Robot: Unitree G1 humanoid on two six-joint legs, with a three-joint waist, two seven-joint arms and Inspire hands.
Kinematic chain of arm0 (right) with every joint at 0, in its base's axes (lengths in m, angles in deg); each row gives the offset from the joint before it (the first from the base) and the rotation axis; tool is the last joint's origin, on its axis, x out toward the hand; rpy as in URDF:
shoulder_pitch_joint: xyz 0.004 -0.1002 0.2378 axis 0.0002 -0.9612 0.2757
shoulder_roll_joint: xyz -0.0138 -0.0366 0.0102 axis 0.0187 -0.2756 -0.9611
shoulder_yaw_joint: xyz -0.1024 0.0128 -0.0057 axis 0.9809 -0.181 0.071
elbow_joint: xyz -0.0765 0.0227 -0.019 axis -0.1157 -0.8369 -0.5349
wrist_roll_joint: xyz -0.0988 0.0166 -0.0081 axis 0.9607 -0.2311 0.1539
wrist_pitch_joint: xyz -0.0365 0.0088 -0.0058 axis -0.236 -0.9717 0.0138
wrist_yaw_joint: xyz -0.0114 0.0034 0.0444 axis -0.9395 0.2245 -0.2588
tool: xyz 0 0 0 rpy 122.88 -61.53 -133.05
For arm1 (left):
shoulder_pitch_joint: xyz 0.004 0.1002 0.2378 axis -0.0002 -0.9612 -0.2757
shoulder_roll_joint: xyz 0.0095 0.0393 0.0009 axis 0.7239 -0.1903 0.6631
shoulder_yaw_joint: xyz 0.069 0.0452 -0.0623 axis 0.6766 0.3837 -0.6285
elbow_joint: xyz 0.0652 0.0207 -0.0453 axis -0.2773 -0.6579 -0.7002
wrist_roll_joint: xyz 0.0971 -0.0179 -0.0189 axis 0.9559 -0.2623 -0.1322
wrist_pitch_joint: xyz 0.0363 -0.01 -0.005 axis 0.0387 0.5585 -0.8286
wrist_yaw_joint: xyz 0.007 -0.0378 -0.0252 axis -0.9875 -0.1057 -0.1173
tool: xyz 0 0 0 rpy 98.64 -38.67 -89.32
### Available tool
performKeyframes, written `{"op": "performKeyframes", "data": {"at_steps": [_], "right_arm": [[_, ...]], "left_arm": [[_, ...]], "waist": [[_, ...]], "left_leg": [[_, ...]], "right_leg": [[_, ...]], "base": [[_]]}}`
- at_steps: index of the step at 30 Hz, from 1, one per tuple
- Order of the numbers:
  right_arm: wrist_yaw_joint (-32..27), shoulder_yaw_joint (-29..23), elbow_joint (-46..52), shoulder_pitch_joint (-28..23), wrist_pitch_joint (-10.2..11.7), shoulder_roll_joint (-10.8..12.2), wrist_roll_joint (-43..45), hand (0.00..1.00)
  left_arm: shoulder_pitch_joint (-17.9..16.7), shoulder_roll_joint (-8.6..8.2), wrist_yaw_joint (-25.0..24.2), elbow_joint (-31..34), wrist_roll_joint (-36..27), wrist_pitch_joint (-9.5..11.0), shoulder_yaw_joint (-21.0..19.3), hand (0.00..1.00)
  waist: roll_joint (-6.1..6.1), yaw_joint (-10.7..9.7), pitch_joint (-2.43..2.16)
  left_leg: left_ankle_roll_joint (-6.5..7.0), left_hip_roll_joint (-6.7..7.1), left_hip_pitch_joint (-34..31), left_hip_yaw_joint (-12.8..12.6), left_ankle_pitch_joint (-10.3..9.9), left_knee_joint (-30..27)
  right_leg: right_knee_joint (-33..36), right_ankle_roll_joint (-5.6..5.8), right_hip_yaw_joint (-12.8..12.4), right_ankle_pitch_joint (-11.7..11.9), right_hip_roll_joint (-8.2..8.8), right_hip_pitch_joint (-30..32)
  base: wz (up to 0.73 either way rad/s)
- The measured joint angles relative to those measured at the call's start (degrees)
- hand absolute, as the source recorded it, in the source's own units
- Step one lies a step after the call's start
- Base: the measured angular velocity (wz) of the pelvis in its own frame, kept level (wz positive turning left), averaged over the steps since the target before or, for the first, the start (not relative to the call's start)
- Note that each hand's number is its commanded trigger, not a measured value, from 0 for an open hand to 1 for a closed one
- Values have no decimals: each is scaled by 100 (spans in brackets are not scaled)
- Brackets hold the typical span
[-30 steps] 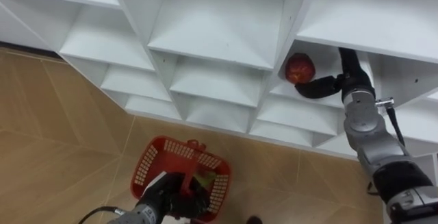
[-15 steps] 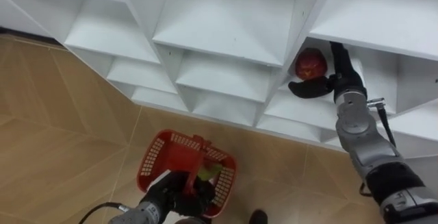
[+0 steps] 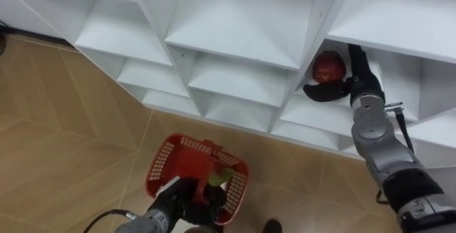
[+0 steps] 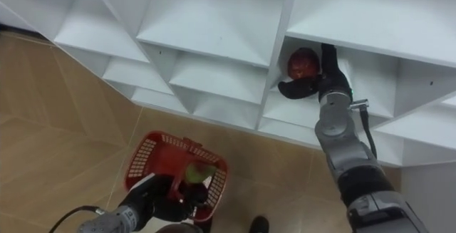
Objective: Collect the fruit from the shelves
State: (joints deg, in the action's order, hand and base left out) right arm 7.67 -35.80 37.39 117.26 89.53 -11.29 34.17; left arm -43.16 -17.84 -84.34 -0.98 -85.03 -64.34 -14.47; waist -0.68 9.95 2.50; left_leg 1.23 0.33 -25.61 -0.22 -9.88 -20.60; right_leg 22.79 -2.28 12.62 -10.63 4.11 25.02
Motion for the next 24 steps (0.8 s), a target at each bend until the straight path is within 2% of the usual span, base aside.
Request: {"op": "performKeyframes", "data": {"at_steps": [8, 9, 10, 12, 13, 19, 24], "right_arm": [[-45, -35, -194, 41, 61, -56, 84, 0], [-44, -63, -206, 41, 62, -63, 160, 16], [-44, -63, -218, 40, 63, -64, 189, 25], [-50, -68, -225, 48, 65, -65, 258, 92], [-50, -81, -225, 48, 70, -65, 284, 100], [-112, -286, -231, 87, 96, -205, 429, 100], [-118, -347, -243, 92, 70, -224, 477, 100]], "left_arm": [[-16, 1, -1, 3, -2, 0, -5, 100], [-15, 2, 0, 7, -2, 0, -5, 100], [-15, 3, 0, 8, -2, 0, -7, 100], [-7, 3, 3, 9, -1, 0, -6, 100], [-5, 3, 5, 9, -1, 0, -7, 100], [1, 4, 10, 30, -2, 1, -10, 100], [9, 7, 13, 34, -4, 1, -10, 100]], "waist": [[8, 5, -4], [8, 4, -4], [8, 4, -4], [7, 5, -4], [7, 7, -4], [7, 5, -4], [7, -2, -3]], "left_leg": [[9, 37, -52, 61, 45, -6], [14, 44, -64, 59, 49, -13], [17, 46, -67, 59, 50, -15], [25, 61, -81, 49, 55, -22], [27, 63, -83, 43, 56, -22], [25, 62, -86, 23, 62, -24], [21, 58, -87, 0, 65, -29]], "right_leg": [[8, 1, 70, -7, 44, 10], [18, 4, 83, -12, 58, 21], [23, 7, 88, -14, 64, 24], [101, 16, 95, -20, 96, 75], [109, 18, 95, -22, 99, 86], [118, 0, 83, -36, 102, 101], [112, -5, 82, -52, 101, 100]], "base": [[7], [4], [3], [0], [-6], [-1], [0]]}}
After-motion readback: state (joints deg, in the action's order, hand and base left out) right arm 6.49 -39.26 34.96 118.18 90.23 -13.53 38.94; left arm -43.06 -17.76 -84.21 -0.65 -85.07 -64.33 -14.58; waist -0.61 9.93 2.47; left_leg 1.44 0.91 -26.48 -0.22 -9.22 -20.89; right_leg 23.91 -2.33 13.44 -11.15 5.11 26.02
